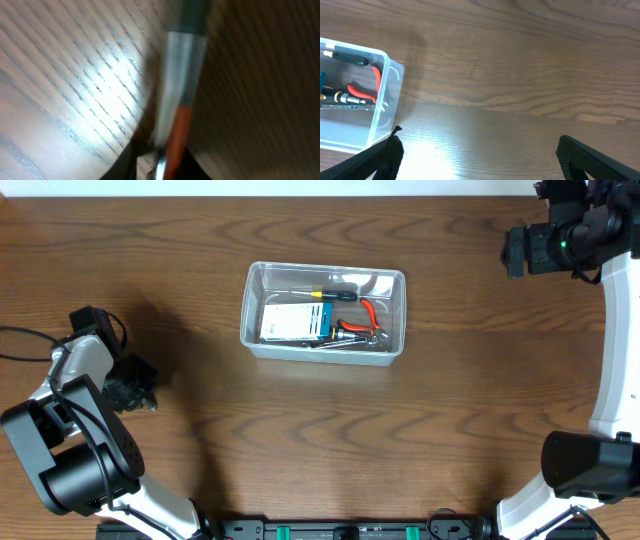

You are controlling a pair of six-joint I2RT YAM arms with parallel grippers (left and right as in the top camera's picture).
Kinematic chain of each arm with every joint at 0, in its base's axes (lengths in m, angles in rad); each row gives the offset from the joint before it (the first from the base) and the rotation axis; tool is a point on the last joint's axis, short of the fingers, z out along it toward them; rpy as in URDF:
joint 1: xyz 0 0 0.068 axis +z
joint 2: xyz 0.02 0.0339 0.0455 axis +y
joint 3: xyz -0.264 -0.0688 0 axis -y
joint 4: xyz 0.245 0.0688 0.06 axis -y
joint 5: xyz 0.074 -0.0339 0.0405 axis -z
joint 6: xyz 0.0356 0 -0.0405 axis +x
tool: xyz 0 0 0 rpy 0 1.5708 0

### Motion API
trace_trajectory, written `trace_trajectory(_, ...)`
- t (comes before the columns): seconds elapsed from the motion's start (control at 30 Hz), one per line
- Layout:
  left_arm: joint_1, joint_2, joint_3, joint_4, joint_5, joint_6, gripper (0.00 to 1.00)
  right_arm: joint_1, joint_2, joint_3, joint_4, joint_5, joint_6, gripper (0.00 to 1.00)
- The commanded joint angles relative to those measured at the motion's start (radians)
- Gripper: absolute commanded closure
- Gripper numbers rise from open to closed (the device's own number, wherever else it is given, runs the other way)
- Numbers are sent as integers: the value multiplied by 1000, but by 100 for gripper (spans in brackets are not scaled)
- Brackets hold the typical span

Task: Pack container
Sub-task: 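Lower the left gripper and grasp the red-handled tool's shaft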

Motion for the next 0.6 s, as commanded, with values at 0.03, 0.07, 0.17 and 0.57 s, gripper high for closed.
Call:
trace_trajectory(0.03, 2, 35, -8, 1, 17, 1, 89, -7, -8, -1, -1, -8, 14, 1)
trace_trajectory(0.07, 2, 35, -8, 1, 17, 1, 90, -7, -8, -1, -1, -8, 14, 1)
trace_trajectory(0.17, 2, 35, -8, 1, 17, 1, 90, -7, -8, -1, -1, -8, 14, 1)
trace_trajectory(0.57, 2, 34, -7, 0, 17, 1, 94, -7, -8, -1, -1, -8, 14, 1)
